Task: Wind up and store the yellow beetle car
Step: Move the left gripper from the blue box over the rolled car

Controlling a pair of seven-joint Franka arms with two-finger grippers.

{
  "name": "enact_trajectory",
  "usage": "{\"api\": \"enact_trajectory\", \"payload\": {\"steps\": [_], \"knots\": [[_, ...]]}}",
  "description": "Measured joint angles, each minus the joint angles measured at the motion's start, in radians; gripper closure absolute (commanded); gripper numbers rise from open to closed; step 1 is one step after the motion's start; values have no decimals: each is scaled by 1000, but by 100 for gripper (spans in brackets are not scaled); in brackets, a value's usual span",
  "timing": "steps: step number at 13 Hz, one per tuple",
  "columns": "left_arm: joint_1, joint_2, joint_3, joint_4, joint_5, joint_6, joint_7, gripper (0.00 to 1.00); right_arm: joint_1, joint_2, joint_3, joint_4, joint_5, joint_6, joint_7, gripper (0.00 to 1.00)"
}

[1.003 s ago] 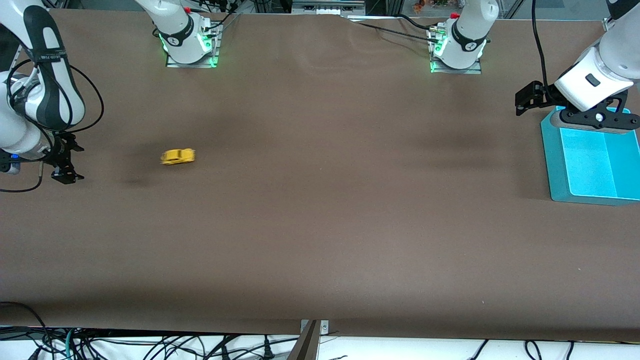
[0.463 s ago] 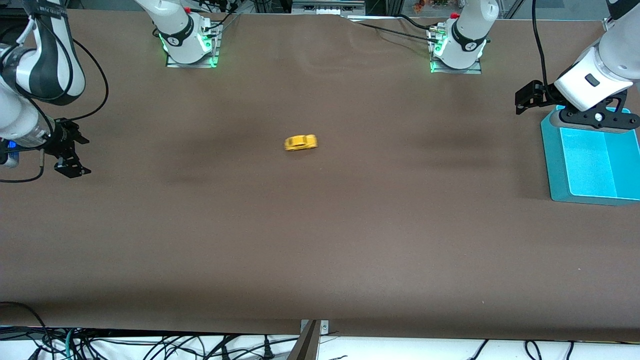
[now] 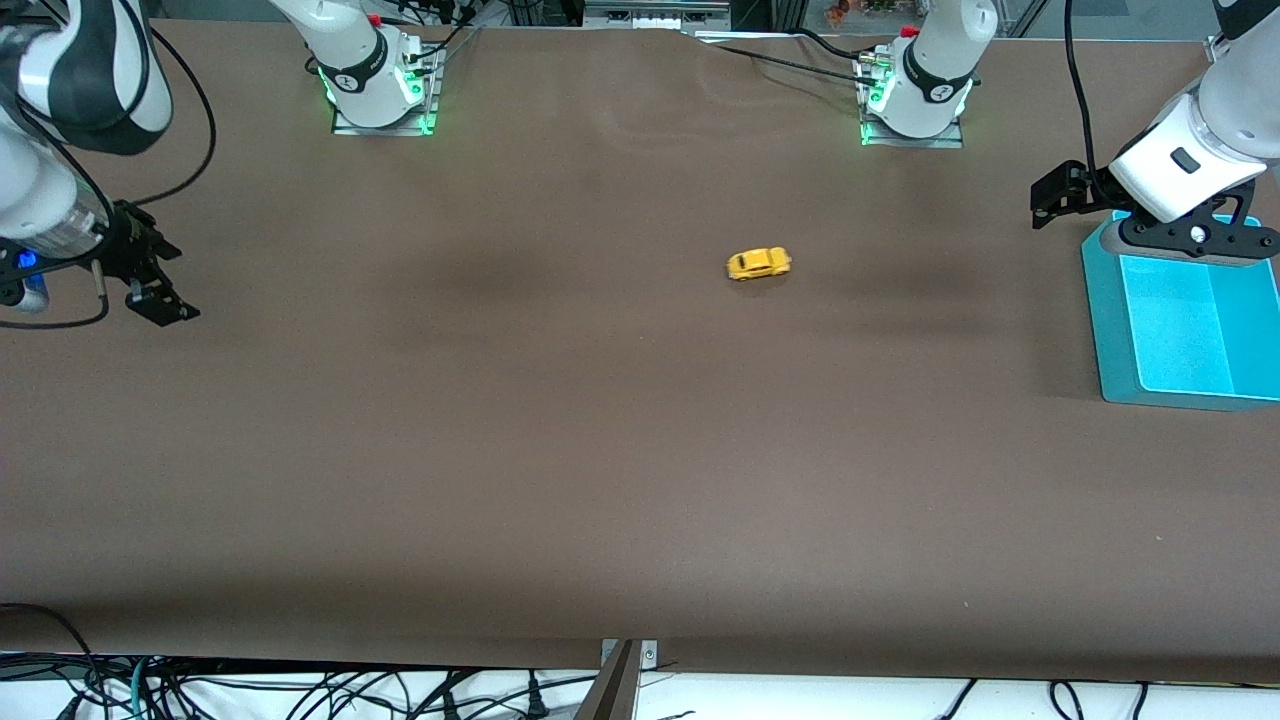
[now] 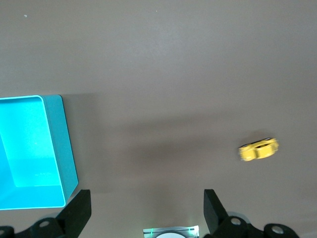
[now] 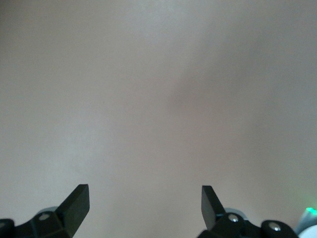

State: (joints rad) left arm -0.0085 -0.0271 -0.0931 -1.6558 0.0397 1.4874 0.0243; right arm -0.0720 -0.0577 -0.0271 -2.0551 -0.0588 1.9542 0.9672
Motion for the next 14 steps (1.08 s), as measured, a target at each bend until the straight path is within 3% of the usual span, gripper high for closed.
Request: {"api": "enact_trajectory", "payload": {"steps": [4, 8, 14], "knots": [[-5, 10, -3, 0, -6, -23, 0, 0, 0, -58, 52, 124, 0, -243, -263, 0], [-7, 25, -9, -16, -38, -89, 99, 0, 0, -84, 97, 234, 7, -367, -542, 0], [-7, 9, -18, -184, -40, -77, 423, 0, 1, -85, 141, 302, 67, -454, -708, 0]]}}
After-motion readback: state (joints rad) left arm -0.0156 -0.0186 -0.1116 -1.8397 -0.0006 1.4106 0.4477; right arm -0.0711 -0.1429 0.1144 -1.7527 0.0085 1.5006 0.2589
